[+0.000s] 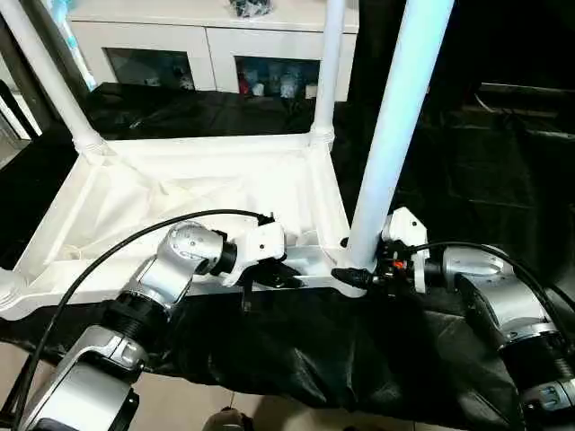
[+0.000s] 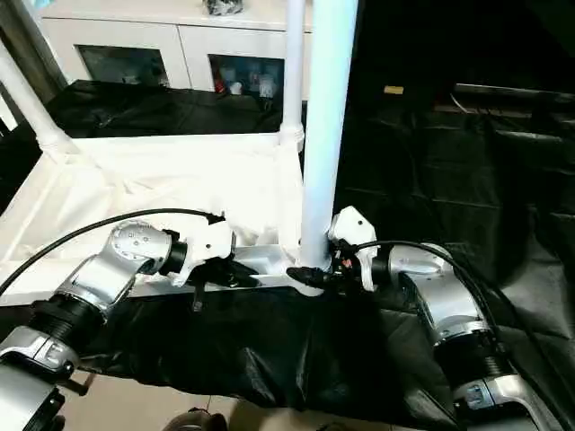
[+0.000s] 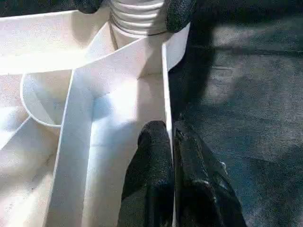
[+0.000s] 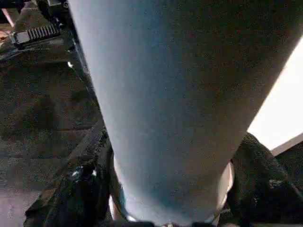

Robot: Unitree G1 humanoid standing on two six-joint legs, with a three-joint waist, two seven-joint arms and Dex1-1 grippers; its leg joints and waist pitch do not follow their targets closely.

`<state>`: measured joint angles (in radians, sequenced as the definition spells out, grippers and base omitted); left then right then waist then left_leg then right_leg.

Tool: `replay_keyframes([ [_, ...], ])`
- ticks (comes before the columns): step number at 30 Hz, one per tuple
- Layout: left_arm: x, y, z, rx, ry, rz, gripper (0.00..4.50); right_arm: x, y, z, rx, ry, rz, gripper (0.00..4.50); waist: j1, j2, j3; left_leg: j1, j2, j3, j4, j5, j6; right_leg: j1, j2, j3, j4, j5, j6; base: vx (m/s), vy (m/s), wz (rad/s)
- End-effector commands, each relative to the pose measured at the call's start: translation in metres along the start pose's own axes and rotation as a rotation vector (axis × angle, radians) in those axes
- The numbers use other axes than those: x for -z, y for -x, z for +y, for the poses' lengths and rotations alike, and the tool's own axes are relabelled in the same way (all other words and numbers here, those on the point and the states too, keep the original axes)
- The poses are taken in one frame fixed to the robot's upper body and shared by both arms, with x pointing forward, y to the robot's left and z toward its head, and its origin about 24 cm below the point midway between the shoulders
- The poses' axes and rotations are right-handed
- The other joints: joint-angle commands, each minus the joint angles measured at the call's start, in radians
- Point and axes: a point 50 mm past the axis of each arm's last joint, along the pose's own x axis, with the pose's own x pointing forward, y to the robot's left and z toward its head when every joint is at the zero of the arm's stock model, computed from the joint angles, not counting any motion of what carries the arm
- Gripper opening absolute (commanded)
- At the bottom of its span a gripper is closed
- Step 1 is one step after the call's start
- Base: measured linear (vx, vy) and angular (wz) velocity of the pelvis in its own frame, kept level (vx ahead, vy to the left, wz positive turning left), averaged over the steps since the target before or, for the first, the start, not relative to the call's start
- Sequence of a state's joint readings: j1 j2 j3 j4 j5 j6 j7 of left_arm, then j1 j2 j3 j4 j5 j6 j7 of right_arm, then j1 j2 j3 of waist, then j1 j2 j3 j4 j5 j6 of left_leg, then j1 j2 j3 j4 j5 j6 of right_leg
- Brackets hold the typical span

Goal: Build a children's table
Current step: Rotate leg to tighten

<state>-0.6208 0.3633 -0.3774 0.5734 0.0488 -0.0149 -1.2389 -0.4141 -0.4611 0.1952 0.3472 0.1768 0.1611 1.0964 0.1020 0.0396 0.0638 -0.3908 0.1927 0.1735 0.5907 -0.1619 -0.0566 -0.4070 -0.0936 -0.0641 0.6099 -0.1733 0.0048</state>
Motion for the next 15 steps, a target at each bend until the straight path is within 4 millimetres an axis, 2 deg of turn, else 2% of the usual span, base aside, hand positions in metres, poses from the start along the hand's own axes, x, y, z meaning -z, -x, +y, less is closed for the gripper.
replay_keyframes([
  [1,-0.014,-0.001,0.004,0.029,-0.075,-0.011,0.00,0.002,-0.002,0.006,-0.035,0.012,0.029,2.74,-0.002,-0.001,-0.078,0.023,0.034,-0.005,-0.070,-0.284,0.025,0.050,-0.047,0.037,-0.072,-0.199,-0.256,0.000,0.000,0.00],
  [6,-0.013,-0.006,0.008,-0.046,-0.027,-0.023,0.00,0.010,-0.007,0.005,0.067,-0.086,-0.023,2.73,-0.003,-0.001,-0.077,0.021,0.033,-0.005,-0.071,-0.286,0.025,0.050,-0.048,0.037,-0.072,-0.205,-0.256,0.000,0.000,0.00],
  [7,-0.015,-0.011,0.015,-0.130,0.004,-0.024,0.00,0.015,-0.011,-0.002,0.211,-0.120,-0.035,2.73,-0.006,-0.001,-0.075,0.024,0.032,-0.005,-0.072,-0.306,0.015,0.046,-0.049,0.037,-0.076,-0.242,-0.250,0.000,0.000,0.00],
  [8,-0.015,-0.011,0.015,-0.138,0.007,-0.025,0.00,0.016,-0.012,-0.003,0.226,-0.124,-0.035,2.73,-0.008,-0.002,-0.072,0.027,0.030,-0.005,-0.074,-0.324,0.005,0.044,-0.049,0.036,-0.081,-0.278,-0.243,0.000,0.000,0.00],
  [9,-0.017,-0.015,0.019,-0.186,0.029,-0.033,0.00,0.019,-0.015,-0.007,0.321,-0.153,-0.039,2.73,-0.011,-0.003,-0.071,0.032,0.028,-0.008,-0.075,-0.357,-0.011,0.043,-0.051,0.034,-0.088,-0.349,-0.223,0.000,0.000,0.00],
  [10,-0.017,-0.015,0.019,-0.192,0.032,-0.035,0.00,0.020,-0.015,-0.008,0.334,-0.157,-0.039,2.73,-0.012,-0.007,-0.071,0.030,0.028,-0.009,-0.076,-0.355,-0.017,0.045,-0.052,0.035,-0.090,-0.368,-0.212,0.000,0.000,0.00],
  [11,-0.018,-0.017,0.021,-0.208,0.042,-0.041,0.00,0.021,-0.016,-0.009,0.370,-0.171,-0.041,2.72,-0.016,-0.006,-0.070,0.029,0.027,-0.011,-0.077,-0.360,-0.019,0.044,-0.052,0.034,-0.093,-0.395,-0.196,0.000,0.000,0.00],
  [15,-0.031,-0.037,0.025,-0.314,0.084,-0.063,0.00,0.027,-0.033,-0.015,0.574,-0.233,-0.034,2.72,-0.024,-0.002,-0.070,0.030,0.025,-0.012,-0.077,-0.372,-0.025,0.040,-0.050,0.033,-0.097,-0.400,-0.186,0.000,0.000,0.00],
])
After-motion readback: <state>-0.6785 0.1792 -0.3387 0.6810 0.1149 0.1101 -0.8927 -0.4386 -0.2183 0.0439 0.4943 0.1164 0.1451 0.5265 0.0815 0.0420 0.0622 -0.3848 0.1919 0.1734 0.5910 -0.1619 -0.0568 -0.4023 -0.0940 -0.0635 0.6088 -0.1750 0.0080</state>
